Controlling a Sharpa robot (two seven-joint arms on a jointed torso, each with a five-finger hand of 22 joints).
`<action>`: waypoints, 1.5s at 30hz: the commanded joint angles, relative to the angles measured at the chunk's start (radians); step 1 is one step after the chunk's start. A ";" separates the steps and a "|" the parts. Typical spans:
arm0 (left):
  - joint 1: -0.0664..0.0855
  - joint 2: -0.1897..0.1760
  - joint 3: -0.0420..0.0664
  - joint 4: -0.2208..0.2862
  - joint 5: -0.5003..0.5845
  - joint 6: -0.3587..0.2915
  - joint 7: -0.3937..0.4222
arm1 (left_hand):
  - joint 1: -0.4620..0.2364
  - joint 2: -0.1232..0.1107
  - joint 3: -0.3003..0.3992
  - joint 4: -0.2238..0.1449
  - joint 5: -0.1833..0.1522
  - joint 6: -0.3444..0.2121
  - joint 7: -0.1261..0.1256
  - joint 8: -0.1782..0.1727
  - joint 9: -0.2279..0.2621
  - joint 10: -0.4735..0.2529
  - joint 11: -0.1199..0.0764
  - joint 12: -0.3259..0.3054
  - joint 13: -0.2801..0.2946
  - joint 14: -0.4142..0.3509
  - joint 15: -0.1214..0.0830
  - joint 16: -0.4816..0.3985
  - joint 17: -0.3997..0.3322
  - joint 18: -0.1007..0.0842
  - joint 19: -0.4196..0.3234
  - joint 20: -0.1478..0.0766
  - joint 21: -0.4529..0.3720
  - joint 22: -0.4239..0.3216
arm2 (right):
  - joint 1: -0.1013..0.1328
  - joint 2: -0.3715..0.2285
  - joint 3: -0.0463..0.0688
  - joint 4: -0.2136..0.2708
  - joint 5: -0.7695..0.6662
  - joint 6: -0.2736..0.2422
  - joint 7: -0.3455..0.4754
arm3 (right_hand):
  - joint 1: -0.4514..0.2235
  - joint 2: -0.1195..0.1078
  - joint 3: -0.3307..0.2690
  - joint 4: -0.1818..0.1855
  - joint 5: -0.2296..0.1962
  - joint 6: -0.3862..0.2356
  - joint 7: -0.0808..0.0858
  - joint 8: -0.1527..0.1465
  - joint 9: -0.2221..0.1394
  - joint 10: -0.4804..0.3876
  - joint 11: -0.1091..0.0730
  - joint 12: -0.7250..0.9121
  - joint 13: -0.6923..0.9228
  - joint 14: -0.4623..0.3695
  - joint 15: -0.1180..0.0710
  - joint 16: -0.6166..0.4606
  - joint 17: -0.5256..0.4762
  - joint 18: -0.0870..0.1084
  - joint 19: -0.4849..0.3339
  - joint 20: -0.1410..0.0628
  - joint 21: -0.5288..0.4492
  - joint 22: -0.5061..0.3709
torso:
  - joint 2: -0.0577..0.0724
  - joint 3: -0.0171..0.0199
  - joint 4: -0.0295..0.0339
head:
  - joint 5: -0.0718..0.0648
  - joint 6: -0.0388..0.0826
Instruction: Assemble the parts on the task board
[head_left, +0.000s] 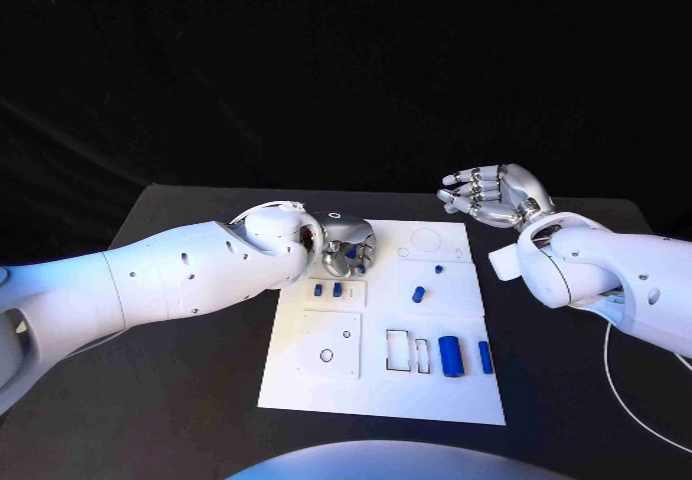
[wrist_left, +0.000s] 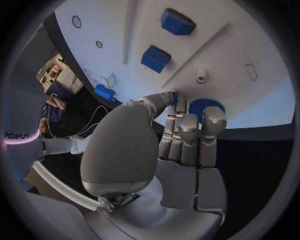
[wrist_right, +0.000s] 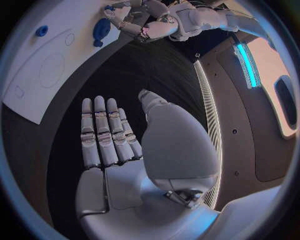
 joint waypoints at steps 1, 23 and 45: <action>0.001 -0.017 0.011 0.031 0.012 -0.024 -0.006 | -0.012 0.003 0.000 -0.006 0.004 0.009 0.000 -0.005 0.000 0.008 0.003 -0.008 0.000 0.008 0.000 0.004 0.000 -0.017 0.005 -0.001 0.003 0.001 | -0.001 -0.002 0.000 0.001 -0.010 0.011 0.007 | -0.003 0.010 -0.003 -0.003 -0.003 -0.005 0.029 -0.005 -0.002 -0.006 -0.001 0.003 -0.001 -0.003 0.001 -0.003 -0.001 0.004 -0.003 0.004 -0.004 -0.001 | -0.002 0.0013 0.0027 | 0.000 -0.004; -0.007 -0.158 0.052 0.107 0.066 -0.002 -0.034 | -0.019 -0.002 -0.002 -0.006 0.003 0.011 0.000 -0.011 0.001 0.012 0.003 -0.018 0.000 0.012 0.000 0.006 0.004 -0.018 0.010 -0.001 0.007 0.008 | -0.001 -0.005 0.000 0.000 -0.010 0.013 0.007 | -0.003 0.010 -0.003 -0.003 -0.003 -0.005 0.029 -0.005 -0.002 -0.006 -0.001 0.003 -0.001 -0.003 0.001 -0.003 -0.001 0.004 -0.003 0.004 -0.004 -0.001 | -0.001 0.0002 0.0022 | 0.012 -0.001; -0.025 -0.153 0.049 0.071 0.086 0.034 -0.025 | -0.021 -0.004 -0.003 -0.008 0.002 0.011 -0.001 -0.015 0.001 0.013 0.002 -0.024 0.000 0.012 0.000 0.007 0.004 -0.018 0.008 -0.001 0.006 0.006 | -0.001 -0.002 0.000 -0.002 -0.010 0.011 0.011 | -0.004 0.015 -0.004 -0.002 -0.003 -0.005 0.029 -0.004 -0.002 -0.007 -0.002 0.005 -0.001 -0.003 0.001 -0.005 -0.002 0.004 -0.003 0.004 -0.003 -0.004 | -0.001 0.0008 -0.0002 | 0.021 -0.003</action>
